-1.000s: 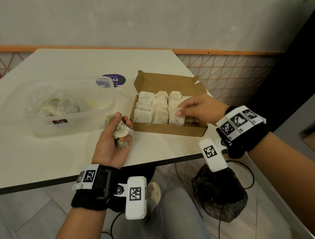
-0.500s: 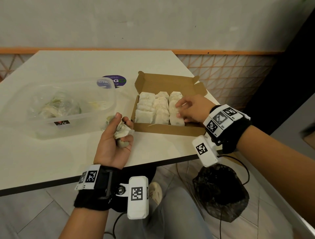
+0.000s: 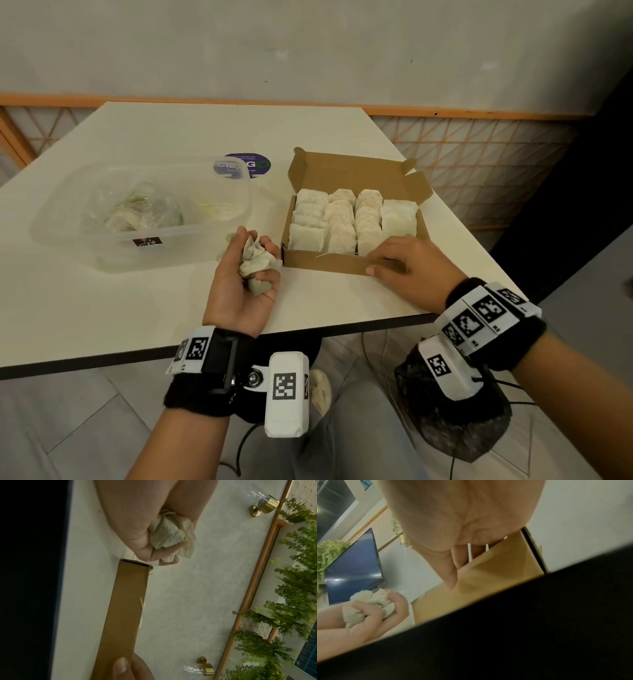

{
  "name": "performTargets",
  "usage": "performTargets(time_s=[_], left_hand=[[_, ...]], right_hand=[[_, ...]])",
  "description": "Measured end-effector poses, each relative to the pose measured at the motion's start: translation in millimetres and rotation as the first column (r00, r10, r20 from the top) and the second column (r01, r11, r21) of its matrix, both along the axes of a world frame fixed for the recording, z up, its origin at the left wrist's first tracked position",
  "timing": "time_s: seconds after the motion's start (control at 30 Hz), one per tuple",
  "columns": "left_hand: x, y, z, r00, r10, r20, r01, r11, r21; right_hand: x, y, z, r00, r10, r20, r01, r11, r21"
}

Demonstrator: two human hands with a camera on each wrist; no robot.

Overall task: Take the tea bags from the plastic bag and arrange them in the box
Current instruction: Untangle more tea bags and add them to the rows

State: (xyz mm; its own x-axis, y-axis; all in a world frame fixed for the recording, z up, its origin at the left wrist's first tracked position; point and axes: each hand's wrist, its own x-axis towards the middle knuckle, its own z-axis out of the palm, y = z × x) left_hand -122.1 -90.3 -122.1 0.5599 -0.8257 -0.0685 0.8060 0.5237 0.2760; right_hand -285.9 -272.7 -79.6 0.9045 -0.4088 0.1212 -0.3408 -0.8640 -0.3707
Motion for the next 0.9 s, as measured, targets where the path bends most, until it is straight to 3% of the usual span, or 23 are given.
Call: performTargets(time_s=[0.1,0.2,0.3,0.4,0.5,0.6,0.67,0.77,0.9], left_hand=[[0.3,1.4,1.3,1.0,-0.017,-0.017,0.016,1.0,-0.023],[-2.4,5.4,4.7,0.999,-0.034,-0.017,0.033,0.999,-0.033],[-5.4,6.9,8.3,1.0,-0.007,-0.03,0.007,1.0,0.013],[-8.6,2.1,11.9,1.0,0.015,-0.006,-0.014,0.995,0.095],[-7.8,-0.1,11.7,1.0,0.025,0.002,-0.025,0.991,0.129],[-4.7,1.7,9.9,0.999,-0.034,-0.029,0.036,0.995,0.094],[-3.0,1.4,7.6,0.998,-0.029,-0.05,0.034,0.995,0.091],[-3.8,-0.5,8.7,0.998,-0.02,-0.051,0.025,0.995,0.096],[-3.6,0.9,9.2,0.998,-0.012,-0.068,0.019,0.994,0.105]], right_hand=[[-3.0,0.7,6.9,0.988,-0.031,0.151,0.01,0.991,0.136],[3.9,14.4,17.0,0.931,-0.086,0.354,0.0,0.971,0.237],[22.8,40.1,24.4,0.909,0.002,0.416,-0.125,0.955,0.269],[48.0,67.9,26.3,0.91,0.148,0.387,-0.266,0.925,0.272],[65.0,80.7,24.4,0.913,0.242,0.328,-0.304,0.94,0.154],[64.8,59.7,31.2,0.937,0.085,0.339,-0.126,0.987,0.101],[56.2,37.8,35.8,0.984,-0.016,0.177,-0.005,0.993,0.116],[44.3,24.1,31.6,1.0,-0.002,-0.021,0.005,0.987,0.16],[47.7,27.6,14.2,0.999,0.0,0.036,-0.007,0.982,0.188]])
